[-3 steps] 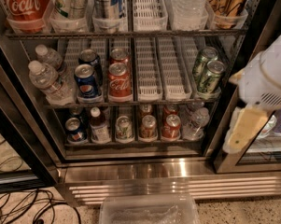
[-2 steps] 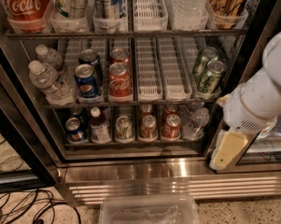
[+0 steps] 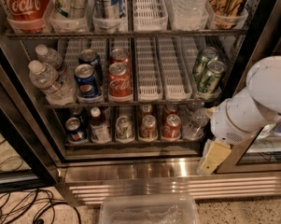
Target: Pick 7up can from bottom shelf of fridge
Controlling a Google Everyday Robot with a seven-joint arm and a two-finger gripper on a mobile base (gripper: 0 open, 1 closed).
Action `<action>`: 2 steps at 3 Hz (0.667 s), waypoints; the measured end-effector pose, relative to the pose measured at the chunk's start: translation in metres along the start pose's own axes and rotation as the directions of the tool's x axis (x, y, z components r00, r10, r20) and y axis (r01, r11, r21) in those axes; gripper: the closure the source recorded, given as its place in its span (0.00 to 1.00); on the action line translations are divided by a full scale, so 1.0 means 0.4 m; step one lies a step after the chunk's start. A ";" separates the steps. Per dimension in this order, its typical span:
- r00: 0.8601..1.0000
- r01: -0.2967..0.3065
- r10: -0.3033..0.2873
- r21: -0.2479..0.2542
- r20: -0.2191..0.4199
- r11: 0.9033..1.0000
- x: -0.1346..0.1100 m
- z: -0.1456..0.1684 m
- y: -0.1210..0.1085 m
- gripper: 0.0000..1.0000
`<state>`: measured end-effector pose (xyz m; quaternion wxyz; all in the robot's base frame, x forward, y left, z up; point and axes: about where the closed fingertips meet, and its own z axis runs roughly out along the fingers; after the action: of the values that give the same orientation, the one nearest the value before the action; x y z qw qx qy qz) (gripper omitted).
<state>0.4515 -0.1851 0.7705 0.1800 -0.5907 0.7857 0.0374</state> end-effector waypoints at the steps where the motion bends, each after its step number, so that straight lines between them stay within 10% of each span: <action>1: 0.999 -0.025 0.025 -0.006 0.039 1.000 -0.010 0.075 0.025 0.00; 2: 0.993 -0.066 0.067 -0.011 0.094 0.998 -0.028 0.214 0.062 0.00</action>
Offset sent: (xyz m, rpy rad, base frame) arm 0.0127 0.0732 -0.1433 0.1968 -0.0501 -0.0979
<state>0.4513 -0.1441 0.6904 0.2134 -0.5624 0.7954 0.0744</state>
